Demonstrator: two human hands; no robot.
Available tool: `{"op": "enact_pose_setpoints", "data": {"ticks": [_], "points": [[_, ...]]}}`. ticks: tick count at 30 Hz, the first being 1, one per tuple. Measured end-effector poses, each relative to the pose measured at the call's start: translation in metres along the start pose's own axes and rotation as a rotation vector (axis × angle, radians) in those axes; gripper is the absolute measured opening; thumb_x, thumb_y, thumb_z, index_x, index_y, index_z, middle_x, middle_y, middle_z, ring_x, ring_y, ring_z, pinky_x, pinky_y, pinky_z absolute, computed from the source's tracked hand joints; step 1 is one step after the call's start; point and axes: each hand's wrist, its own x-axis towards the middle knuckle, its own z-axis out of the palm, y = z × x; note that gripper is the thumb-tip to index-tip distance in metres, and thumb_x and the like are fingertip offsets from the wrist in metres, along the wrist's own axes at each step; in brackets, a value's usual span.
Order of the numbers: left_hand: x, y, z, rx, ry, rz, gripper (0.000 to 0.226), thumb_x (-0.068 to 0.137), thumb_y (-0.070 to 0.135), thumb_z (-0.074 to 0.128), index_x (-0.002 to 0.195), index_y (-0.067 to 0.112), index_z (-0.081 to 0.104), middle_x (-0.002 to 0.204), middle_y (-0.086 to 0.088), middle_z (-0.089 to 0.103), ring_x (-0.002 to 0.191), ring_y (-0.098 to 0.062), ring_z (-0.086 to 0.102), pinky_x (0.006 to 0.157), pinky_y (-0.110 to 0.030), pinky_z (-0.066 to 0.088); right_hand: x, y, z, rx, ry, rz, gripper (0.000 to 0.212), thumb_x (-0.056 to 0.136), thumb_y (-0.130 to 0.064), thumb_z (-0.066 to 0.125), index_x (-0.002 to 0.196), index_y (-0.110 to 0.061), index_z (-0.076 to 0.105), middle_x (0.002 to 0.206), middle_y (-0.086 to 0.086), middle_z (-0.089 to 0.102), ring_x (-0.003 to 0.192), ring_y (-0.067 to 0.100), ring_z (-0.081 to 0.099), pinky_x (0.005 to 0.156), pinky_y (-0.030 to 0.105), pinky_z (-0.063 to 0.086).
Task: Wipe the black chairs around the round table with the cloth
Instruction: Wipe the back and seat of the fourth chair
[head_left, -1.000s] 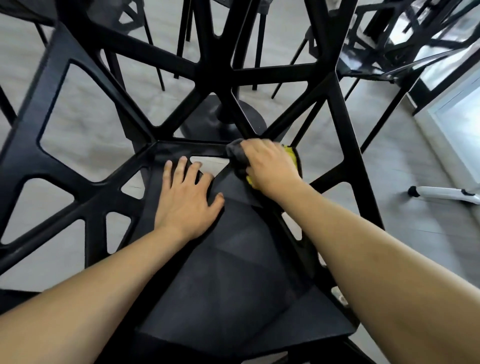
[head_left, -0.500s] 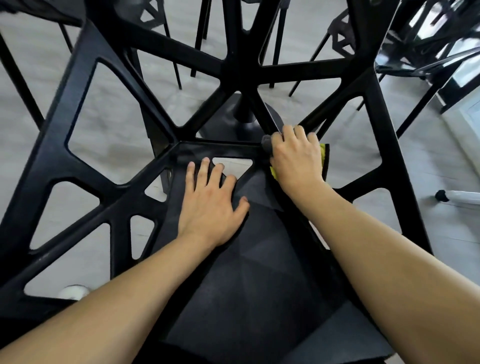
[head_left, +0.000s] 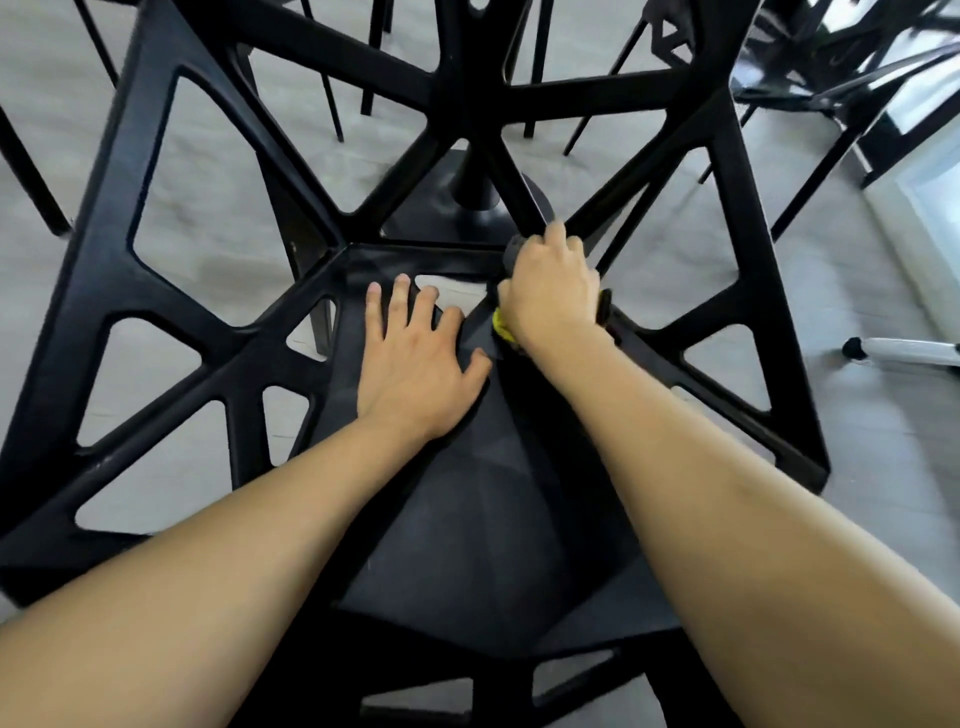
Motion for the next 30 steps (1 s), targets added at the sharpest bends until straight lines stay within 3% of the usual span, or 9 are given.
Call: {"op": "enact_pose_setpoints", "data": {"ticks": [5, 9, 12, 15, 18, 20, 22, 25, 30], "points": [[-0.001, -0.007, 0.000, -0.004, -0.019, 0.031, 0.044, 0.097, 0.027, 0.037, 0.135, 0.014, 0.054, 0.155, -0.011, 0.038, 0.151, -0.037, 0.017, 0.123, -0.055, 0.003, -0.078, 0.003, 0.017, 0.102, 0.083, -0.238, 0.037, 0.077, -0.032, 0.067, 0.108, -0.012, 0.065, 0.114, 0.008, 0.058, 0.099, 0.031, 0.053, 0.078, 0.044, 0.046], [-0.002, -0.009, 0.001, 0.009, 0.014, 0.042, 0.044, 0.098, 0.022, 0.039, 0.139, 0.018, 0.054, 0.157, -0.011, 0.037, 0.150, -0.037, 0.018, 0.124, -0.053, 0.003, -0.070, 0.080, 0.013, -0.174, 0.204, -0.370, 0.048, 0.069, -0.024, 0.075, 0.115, -0.015, 0.067, 0.115, 0.006, 0.065, 0.093, 0.033, 0.060, 0.076, 0.041, 0.046], [-0.003, -0.004, 0.003, 0.001, 0.026, 0.032, 0.044, 0.099, 0.023, 0.037, 0.139, 0.018, 0.055, 0.157, -0.011, 0.037, 0.151, -0.036, 0.019, 0.124, -0.053, 0.003, -0.071, 0.099, 0.011, -0.205, 0.233, -0.290, 0.049, 0.071, -0.022, 0.072, 0.119, -0.013, 0.066, 0.116, 0.008, 0.066, 0.092, 0.034, 0.060, 0.076, 0.041, 0.047], [-0.003, -0.002, 0.002, -0.012, 0.019, 0.021, 0.044, 0.099, 0.023, 0.036, 0.138, 0.018, 0.056, 0.157, -0.011, 0.036, 0.151, -0.036, 0.018, 0.124, -0.052, 0.002, -0.102, 0.060, 0.015, -0.054, 0.171, -0.143, 0.044, 0.076, -0.025, 0.068, 0.119, -0.017, 0.064, 0.119, 0.008, 0.063, 0.099, 0.036, 0.056, 0.081, 0.044, 0.042], [-0.002, -0.003, 0.003, -0.026, 0.014, 0.025, 0.044, 0.099, 0.024, 0.036, 0.137, 0.017, 0.056, 0.157, -0.011, 0.036, 0.151, -0.036, 0.017, 0.125, -0.051, 0.001, -0.132, 0.053, 0.015, 0.001, 0.107, -0.326, 0.046, 0.075, -0.024, 0.072, 0.120, -0.019, 0.065, 0.116, 0.006, 0.063, 0.096, 0.035, 0.054, 0.079, 0.043, 0.040], [-0.002, -0.004, 0.003, -0.028, 0.022, 0.019, 0.044, 0.099, 0.024, 0.036, 0.137, 0.017, 0.057, 0.157, -0.011, 0.037, 0.151, -0.036, 0.018, 0.125, -0.051, 0.001, -0.125, 0.083, 0.003, -0.128, 0.138, -0.471, 0.045, 0.072, -0.023, 0.076, 0.116, -0.019, 0.068, 0.110, 0.005, 0.066, 0.090, 0.035, 0.057, 0.072, 0.041, 0.040], [-0.001, -0.004, 0.005, -0.026, 0.031, 0.029, 0.043, 0.099, 0.023, 0.038, 0.137, 0.017, 0.057, 0.156, -0.012, 0.038, 0.150, -0.037, 0.019, 0.125, -0.051, 0.002, -0.109, 0.119, -0.011, -0.283, 0.216, -0.426, 0.037, 0.074, -0.021, 0.074, 0.111, -0.019, 0.069, 0.104, 0.005, 0.066, 0.086, 0.034, 0.057, 0.069, 0.041, 0.039], [-0.001, -0.005, 0.007, -0.024, 0.038, 0.023, 0.043, 0.099, 0.023, 0.038, 0.136, 0.016, 0.057, 0.157, -0.012, 0.037, 0.150, -0.037, 0.019, 0.125, -0.051, 0.002, -0.114, 0.137, -0.024, -0.295, 0.211, -0.253, 0.040, 0.080, -0.027, 0.064, 0.120, -0.022, 0.063, 0.116, 0.004, 0.063, 0.101, 0.034, 0.055, 0.082, 0.047, 0.039], [-0.002, -0.005, 0.004, -0.043, 0.043, 0.044, 0.041, 0.099, 0.022, 0.041, 0.136, 0.015, 0.057, 0.155, -0.014, 0.039, 0.148, -0.040, 0.022, 0.124, -0.054, 0.005, -0.156, 0.165, -0.049, -0.381, 0.109, -0.231, 0.029, 0.079, -0.026, 0.067, 0.105, -0.014, 0.066, 0.104, 0.009, 0.062, 0.089, 0.036, 0.053, 0.072, 0.044, 0.044]]}}
